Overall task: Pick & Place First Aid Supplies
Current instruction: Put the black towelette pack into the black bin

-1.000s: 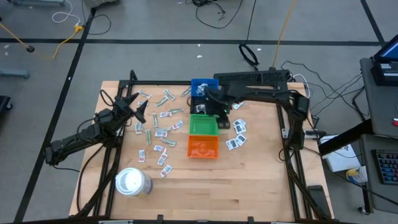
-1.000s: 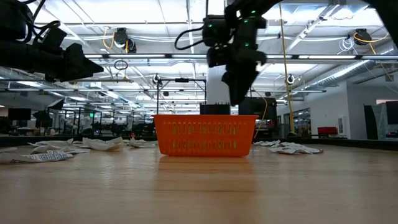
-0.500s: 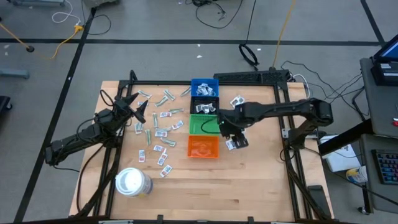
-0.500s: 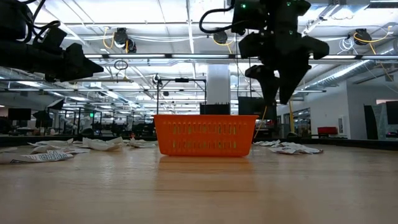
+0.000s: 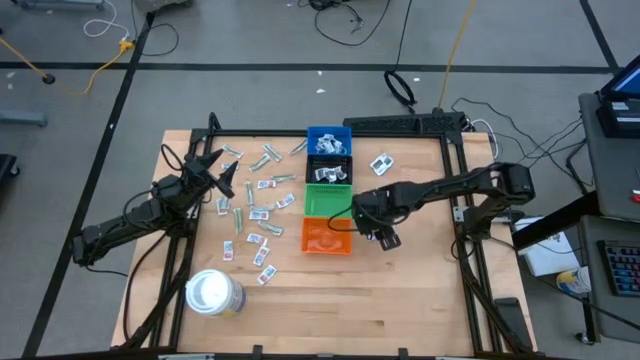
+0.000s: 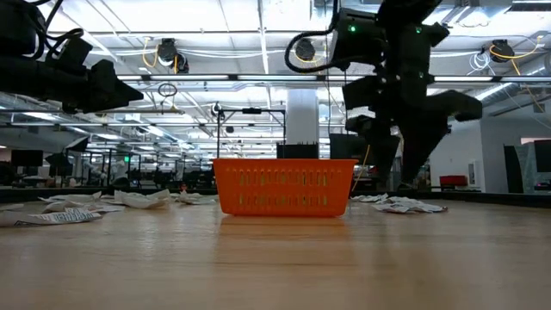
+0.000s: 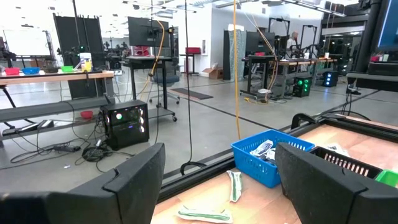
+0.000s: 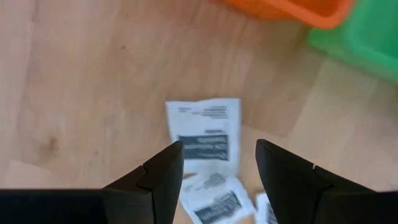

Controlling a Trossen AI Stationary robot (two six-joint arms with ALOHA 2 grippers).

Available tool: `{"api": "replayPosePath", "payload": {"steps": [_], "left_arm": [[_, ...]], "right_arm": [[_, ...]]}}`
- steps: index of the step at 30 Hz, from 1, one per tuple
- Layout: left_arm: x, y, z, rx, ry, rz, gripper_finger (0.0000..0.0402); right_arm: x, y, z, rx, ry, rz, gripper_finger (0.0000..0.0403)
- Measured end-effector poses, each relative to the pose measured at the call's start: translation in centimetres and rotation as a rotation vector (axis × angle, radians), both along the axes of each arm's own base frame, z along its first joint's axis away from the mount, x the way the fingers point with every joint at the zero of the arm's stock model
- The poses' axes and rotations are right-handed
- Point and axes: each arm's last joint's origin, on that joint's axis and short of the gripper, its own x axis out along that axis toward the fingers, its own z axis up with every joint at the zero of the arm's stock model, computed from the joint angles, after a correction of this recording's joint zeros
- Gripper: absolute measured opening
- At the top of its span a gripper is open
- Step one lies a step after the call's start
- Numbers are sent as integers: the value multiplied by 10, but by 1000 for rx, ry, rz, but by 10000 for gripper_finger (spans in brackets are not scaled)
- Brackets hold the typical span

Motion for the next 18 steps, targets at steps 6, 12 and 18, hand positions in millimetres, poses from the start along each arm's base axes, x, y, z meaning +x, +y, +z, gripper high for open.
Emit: {"api": "replayPosePath", "payload": {"steps": [6,12,18], "left_arm": [[0,0,0,0,0,0,306],[0,0,0,0,0,0,306],[0,0,0,0,0,0,306]], "right_arm": [[-1,1,-25,1,39,7,196],[0,1,-33,2,39,6,191],[1,1,-33,0,27,15,123]]}}
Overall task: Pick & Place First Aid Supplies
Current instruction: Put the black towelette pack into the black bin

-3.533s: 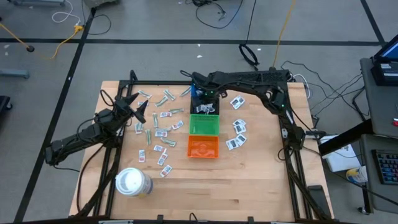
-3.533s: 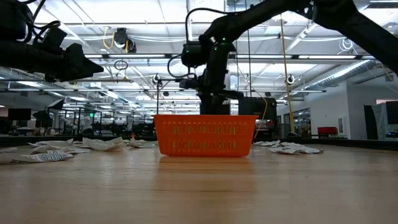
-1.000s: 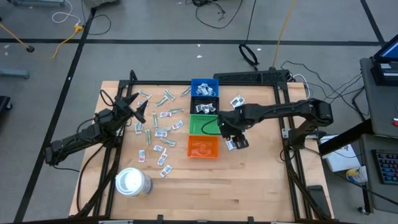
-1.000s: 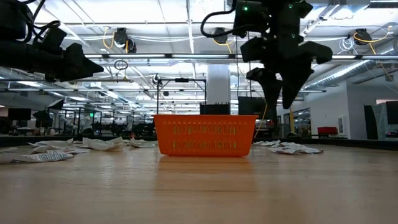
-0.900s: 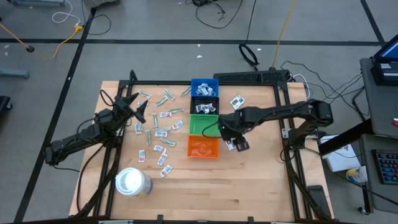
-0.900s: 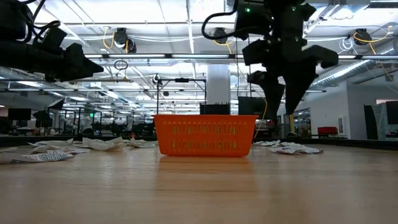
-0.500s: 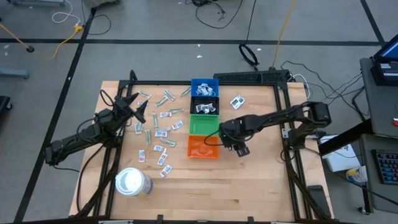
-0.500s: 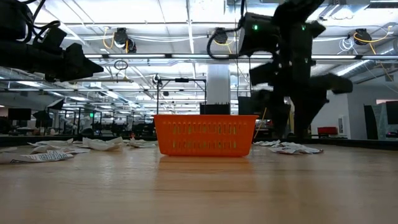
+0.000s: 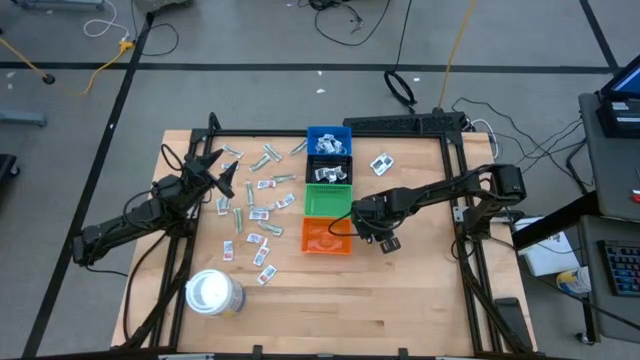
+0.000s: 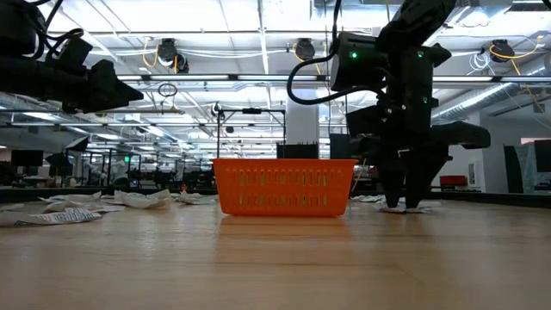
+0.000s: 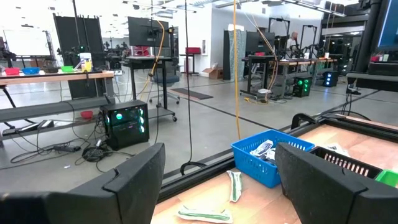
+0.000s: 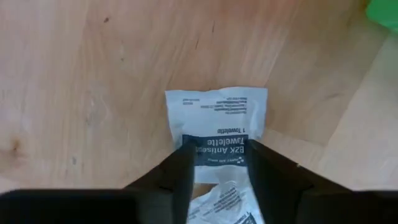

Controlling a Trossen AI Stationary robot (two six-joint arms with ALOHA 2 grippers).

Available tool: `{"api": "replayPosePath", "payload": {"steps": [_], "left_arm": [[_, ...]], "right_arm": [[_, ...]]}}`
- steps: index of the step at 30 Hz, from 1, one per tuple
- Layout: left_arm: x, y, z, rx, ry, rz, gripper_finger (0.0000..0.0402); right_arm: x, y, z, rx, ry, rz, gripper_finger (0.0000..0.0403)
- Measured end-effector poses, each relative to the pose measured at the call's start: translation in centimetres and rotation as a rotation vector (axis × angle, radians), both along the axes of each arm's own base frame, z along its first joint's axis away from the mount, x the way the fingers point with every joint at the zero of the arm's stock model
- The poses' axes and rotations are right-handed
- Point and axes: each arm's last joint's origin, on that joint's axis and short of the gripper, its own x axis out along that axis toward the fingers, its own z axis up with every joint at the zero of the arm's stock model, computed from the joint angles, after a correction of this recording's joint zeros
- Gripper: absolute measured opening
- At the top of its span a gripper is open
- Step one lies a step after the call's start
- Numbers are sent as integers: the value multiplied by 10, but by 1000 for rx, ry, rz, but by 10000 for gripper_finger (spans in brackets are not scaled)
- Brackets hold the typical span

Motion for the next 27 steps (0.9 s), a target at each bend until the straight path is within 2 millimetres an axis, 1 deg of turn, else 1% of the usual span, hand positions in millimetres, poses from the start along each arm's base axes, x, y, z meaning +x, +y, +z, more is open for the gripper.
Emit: {"api": "replayPosePath", "payload": {"steps": [6,8,14,21,24,27], "left_arm": [[0,0,0,0,0,0,306],[0,0,0,0,0,0,305],[0,0,0,0,0,0,306],[0,0,0,0,0,0,306],[0,0,0,0,0,0,306],[0,0,0,0,0,0,306]], "right_arm": [[2,0,0,0,-26,19,20],[2,0,0,0,-25,20,7],[2,0,0,-1,-23,20,2],[2,0,0,-1,-18,19,8],[2,0,0,-1,-22,21,32],[2,0,0,1,-22,14,74]]}}
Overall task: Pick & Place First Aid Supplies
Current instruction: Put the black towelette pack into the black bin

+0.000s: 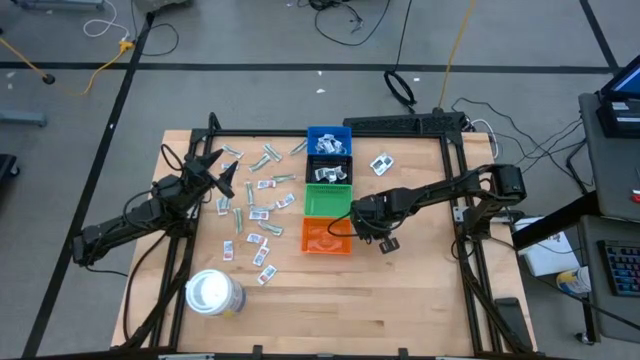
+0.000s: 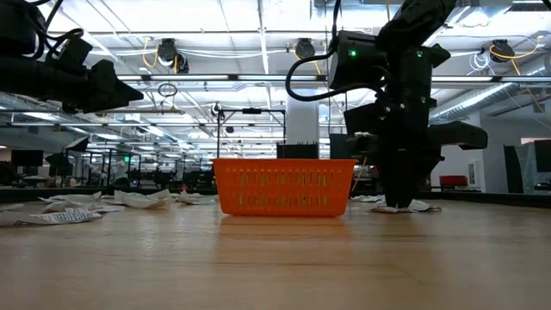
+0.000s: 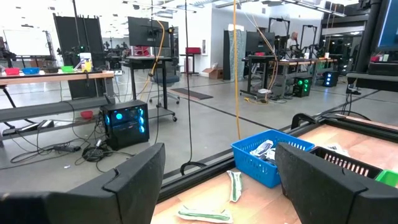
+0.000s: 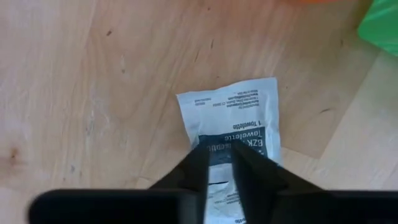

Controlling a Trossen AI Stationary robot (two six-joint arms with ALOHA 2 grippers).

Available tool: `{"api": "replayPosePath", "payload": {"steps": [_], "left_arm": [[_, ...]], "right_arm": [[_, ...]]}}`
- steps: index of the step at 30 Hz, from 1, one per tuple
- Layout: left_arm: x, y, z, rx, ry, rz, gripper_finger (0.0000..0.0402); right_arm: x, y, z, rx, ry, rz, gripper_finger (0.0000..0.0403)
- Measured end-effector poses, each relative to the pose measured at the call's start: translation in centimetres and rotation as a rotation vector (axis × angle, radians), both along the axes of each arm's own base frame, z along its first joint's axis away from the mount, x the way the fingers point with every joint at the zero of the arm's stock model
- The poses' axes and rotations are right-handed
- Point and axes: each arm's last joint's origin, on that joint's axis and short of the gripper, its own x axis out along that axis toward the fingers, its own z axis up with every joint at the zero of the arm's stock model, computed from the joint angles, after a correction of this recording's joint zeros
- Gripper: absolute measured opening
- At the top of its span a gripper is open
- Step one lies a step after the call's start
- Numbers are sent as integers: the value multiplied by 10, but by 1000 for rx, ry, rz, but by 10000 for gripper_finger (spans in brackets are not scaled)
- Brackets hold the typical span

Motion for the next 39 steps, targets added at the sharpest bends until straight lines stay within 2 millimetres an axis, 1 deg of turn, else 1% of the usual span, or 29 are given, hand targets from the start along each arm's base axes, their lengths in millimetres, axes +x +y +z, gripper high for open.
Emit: {"api": "replayPosePath", "payload": {"steps": [4,6,9,11,13,15,20,25,27,31,33,39], "left_arm": [[0,0,0,0,0,0,306],[0,0,0,0,0,0,305],[0,0,0,0,0,0,306],[0,0,0,0,0,0,306],[0,0,0,0,0,0,305],[0,0,0,0,0,0,306],[0,0,0,0,0,0,305],[0,0,0,0,0,0,306],[0,0,0,0,0,0,305],[0,0,0,0,0,0,305],[0,0,0,0,0,0,306],[0,0,0,0,0,0,306]], "right_arm": [[0,-1,0,-1,-1,-5,137],[0,-1,0,-1,-2,-5,162],[2,0,0,5,-11,-25,186],[5,0,-6,22,-3,-29,189],[6,0,-9,52,7,-24,179],[6,1,-10,63,9,-20,159],[11,2,-8,80,-53,-9,90],[8,2,-3,77,-63,2,14],[4,1,3,73,-55,9,10],[-8,-3,20,32,-37,-11,27],[-14,-6,29,6,-23,-20,29],[-21,-15,64,-9,-13,-25,11]]}}
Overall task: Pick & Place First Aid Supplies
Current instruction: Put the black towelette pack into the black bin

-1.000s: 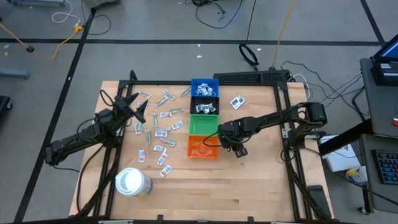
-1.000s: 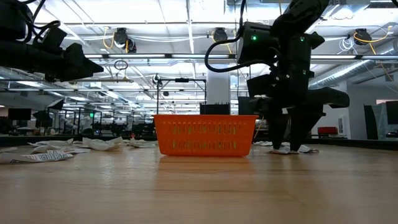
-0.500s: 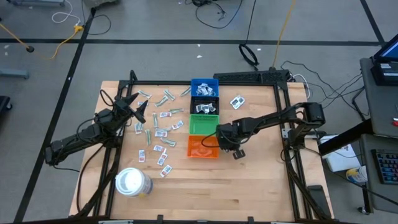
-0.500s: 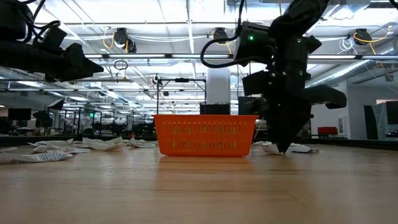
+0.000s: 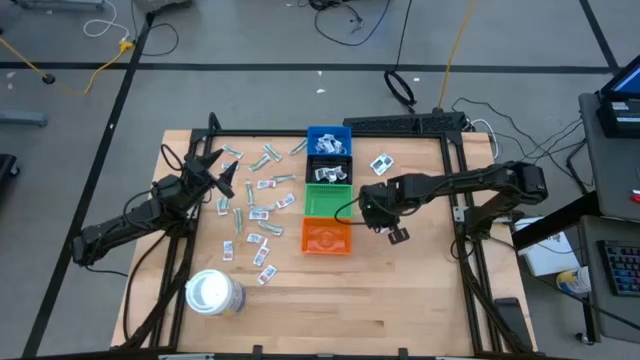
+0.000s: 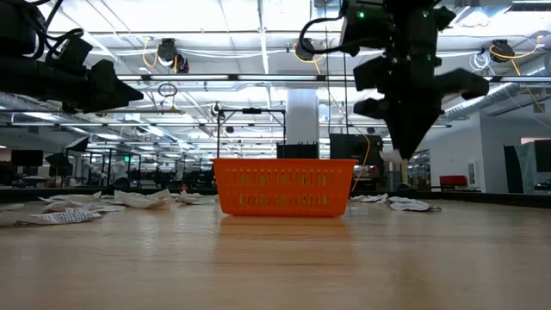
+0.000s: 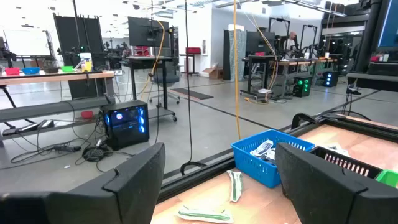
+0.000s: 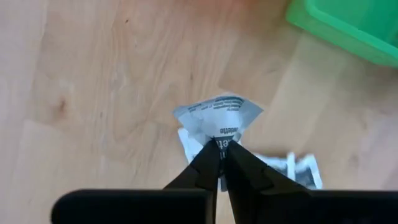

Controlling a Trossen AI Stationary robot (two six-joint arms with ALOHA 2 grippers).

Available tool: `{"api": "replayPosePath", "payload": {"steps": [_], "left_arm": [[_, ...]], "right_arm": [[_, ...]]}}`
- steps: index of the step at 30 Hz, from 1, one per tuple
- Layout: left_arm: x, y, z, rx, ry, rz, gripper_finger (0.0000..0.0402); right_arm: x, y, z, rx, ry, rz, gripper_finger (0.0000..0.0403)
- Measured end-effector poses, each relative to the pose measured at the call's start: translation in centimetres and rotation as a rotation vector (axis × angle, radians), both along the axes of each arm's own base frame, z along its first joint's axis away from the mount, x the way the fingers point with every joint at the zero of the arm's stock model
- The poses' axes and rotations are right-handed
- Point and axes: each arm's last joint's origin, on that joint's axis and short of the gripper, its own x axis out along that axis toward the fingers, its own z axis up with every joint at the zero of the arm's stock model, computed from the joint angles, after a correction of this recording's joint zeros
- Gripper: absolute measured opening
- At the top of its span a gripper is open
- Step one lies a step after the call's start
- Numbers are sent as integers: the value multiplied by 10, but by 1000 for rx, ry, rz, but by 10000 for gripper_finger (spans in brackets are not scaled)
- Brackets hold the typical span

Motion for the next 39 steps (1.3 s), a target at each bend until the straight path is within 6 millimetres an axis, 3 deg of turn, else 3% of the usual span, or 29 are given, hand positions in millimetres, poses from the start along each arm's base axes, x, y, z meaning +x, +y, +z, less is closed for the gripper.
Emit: {"api": "replayPosePath", "payload": {"steps": [7,17,29,39], "left_arm": [[0,0,0,0,0,0,305],[0,0,0,0,0,0,306],[0,0,0,0,0,0,306],[0,0,0,0,0,0,306]], "right_arm": [[9,-18,28,-2,-31,-63,6],[68,-79,46,-32,-84,-133,8],[128,-152,42,-79,-152,-186,10],[145,-162,4,-68,-118,-194,10]]}}
